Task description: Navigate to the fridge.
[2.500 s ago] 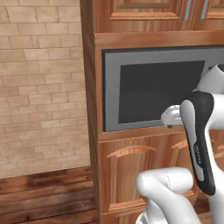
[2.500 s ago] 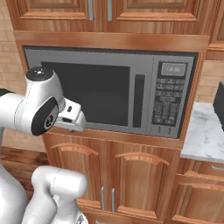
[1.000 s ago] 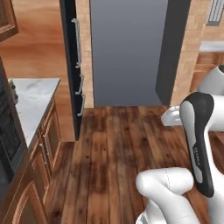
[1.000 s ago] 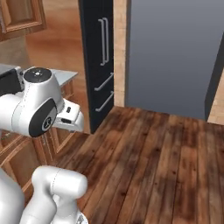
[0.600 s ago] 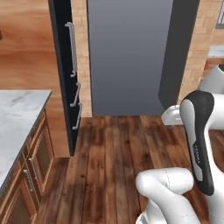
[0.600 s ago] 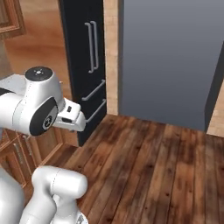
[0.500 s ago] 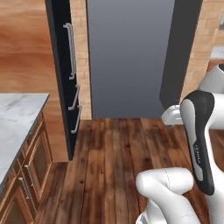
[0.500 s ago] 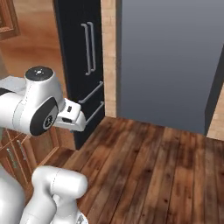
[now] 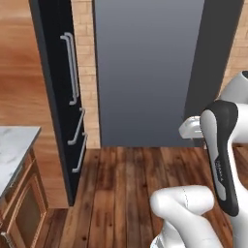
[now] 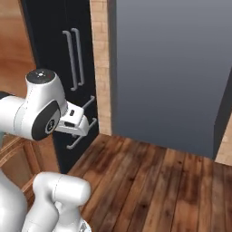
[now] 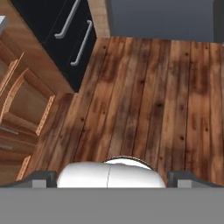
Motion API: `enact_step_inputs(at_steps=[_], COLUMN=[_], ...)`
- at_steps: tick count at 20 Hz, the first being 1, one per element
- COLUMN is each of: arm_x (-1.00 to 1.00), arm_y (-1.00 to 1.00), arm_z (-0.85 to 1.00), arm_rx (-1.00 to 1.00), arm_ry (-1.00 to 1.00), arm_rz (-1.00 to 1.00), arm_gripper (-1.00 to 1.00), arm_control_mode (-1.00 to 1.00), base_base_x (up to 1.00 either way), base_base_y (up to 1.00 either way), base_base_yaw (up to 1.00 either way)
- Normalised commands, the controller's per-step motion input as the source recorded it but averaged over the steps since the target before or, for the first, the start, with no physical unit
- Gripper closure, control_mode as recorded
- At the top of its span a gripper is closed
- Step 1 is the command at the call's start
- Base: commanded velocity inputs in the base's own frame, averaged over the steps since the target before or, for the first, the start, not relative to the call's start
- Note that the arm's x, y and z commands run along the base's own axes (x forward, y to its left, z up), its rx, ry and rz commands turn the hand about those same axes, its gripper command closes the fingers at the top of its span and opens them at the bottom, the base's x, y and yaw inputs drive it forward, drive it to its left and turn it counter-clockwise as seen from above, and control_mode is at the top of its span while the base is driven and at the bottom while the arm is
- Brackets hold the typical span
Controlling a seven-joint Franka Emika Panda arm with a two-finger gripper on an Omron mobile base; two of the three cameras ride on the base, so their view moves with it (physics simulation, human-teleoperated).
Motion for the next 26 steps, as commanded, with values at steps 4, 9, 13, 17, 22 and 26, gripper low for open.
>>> enact_step_inputs(at_steps=[4,9,13,17,22,26], arm_x=[0.0,0.0,0.0,0.0,0.0,0.0], arm_y=[0.0,0.0,0.0,0.0,0.0,0.0], arm_z=[0.0,0.0,0.0,0.0,0.0,0.0], arm_rx=[0.0,0.0,0.0,0.0,0.0,0.0], arm_ry=[0.0,0.0,0.0,0.0,0.0,0.0], arm_rz=[0.0,0.0,0.0,0.0,0.0,0.0], arm_gripper=[-1.0,-1.0,-1.0,-1.0,-1.0,-1.0], arm_control_mode=[1.0,1.0,1.0,1.0,1.0,1.0], base_base_x=[1.0,1.0,1.0,0.88,0.42,0.41], base_base_y=[-0.44,-0.17,-0.05,-0.39,-1.0,-1.0], base_base_yaw=[0.19,0.6,0.83,0.78,0.51,0.55])
